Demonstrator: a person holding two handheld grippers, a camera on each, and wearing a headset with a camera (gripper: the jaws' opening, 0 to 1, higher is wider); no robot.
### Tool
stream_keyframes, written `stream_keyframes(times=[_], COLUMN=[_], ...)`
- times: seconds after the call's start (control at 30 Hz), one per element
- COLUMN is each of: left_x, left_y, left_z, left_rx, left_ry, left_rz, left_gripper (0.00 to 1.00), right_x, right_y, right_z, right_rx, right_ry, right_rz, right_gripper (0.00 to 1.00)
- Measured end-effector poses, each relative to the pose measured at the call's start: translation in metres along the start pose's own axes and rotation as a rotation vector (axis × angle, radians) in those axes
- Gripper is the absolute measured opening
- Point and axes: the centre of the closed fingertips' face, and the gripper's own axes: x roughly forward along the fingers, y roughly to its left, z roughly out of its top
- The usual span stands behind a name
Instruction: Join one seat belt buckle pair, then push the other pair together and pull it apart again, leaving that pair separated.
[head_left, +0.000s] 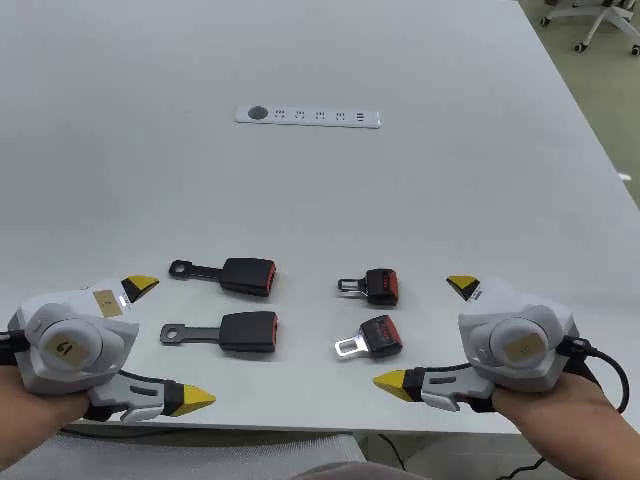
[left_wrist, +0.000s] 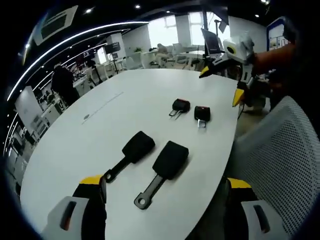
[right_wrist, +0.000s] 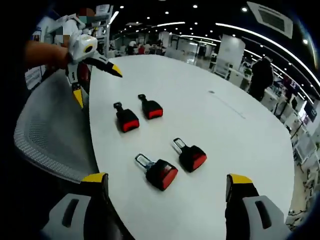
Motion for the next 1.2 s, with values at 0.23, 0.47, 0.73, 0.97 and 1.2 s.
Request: stream_keyframes(times=[0.23,0.47,0.73,0.97,1.2], left_x=[0.003,0.002,0.009,0.009,0.008], left_y=[0.011,0.012,0.011,0.008,0.003], left_z=[0.0,0.007,0.012,0.004,0.002], left_rx=[-0.029,0.0,0.032,0.018,0.004], left_ry=[-0.012,0.004,0.015,0.048,0.044], left_rz=[0.01,-0.011,-0.013,-0.019,-0.031], left_gripper=[0.99,0.98,0.99,0.98,0.96], right_x=[-0.003,0.003,-0.001,-0.005,-0.006], right_y=[-0.003,-0.005,-0.008,-0.015,-0.012], right_z=[-0.002,-0.002,-0.014,-0.017,-0.016], right_rx=[0.015,0.05,0.075,0.059,0.074], right_ry=[-0.003,-0.01,0.032,0.05,0.045], right_rz=[0.001,-0.012,-0.01,-0.024,-0.029], right_gripper=[1.0,1.0,1.0,0.99,0.98])
